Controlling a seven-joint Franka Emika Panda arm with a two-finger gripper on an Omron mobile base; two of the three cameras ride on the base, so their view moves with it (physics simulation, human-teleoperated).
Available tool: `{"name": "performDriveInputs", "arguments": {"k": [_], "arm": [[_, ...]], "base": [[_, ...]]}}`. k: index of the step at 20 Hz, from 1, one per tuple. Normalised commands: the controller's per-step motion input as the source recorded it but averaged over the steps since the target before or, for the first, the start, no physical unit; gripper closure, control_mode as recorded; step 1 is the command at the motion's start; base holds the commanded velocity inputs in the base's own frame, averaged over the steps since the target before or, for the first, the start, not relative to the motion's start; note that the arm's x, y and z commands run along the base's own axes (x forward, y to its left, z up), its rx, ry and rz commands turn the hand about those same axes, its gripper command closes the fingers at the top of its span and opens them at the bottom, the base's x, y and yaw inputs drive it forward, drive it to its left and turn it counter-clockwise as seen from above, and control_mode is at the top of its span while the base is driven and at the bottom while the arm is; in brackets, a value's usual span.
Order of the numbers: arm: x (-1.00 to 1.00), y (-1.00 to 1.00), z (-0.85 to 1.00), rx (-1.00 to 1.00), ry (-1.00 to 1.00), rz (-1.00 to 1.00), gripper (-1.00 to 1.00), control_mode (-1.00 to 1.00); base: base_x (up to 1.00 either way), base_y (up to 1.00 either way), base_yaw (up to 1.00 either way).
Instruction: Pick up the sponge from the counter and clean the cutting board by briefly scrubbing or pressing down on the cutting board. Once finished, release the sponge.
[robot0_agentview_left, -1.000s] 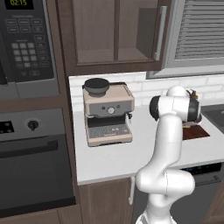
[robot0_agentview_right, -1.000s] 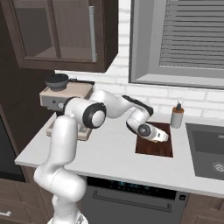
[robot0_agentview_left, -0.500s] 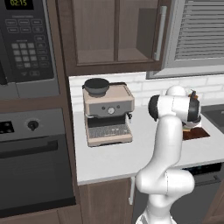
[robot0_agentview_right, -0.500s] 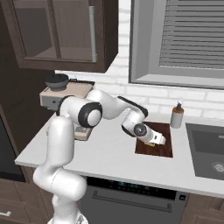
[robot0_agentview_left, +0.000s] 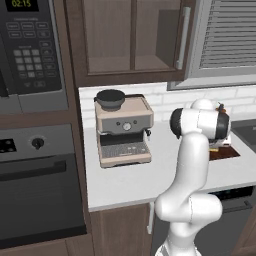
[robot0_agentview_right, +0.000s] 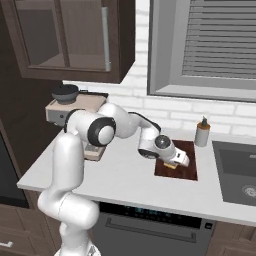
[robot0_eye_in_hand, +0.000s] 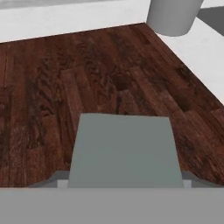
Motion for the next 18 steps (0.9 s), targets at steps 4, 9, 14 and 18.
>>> {"name": "performDriveInputs", "arguments": {"k": [4,9,14,18], "arm": [[-0.98,0.18,-0.97,0.02,0.06,0.00,1.00,-1.00],[0.00,0.11,-0.29,0.00,0.00,0.00,1.00,-1.00],[0.26,0.06,0.00,0.00,0.18,0.01,-1.00,-1.00],[0.04,0.00,-0.07,0.08,0.10,0.03,-1.00,-1.00]], "base": [[0.00,0.00,0.00],[0.00,0.00,0.00],[0.00,0.00,0.00],[0.00,0.00,0.00]]}}
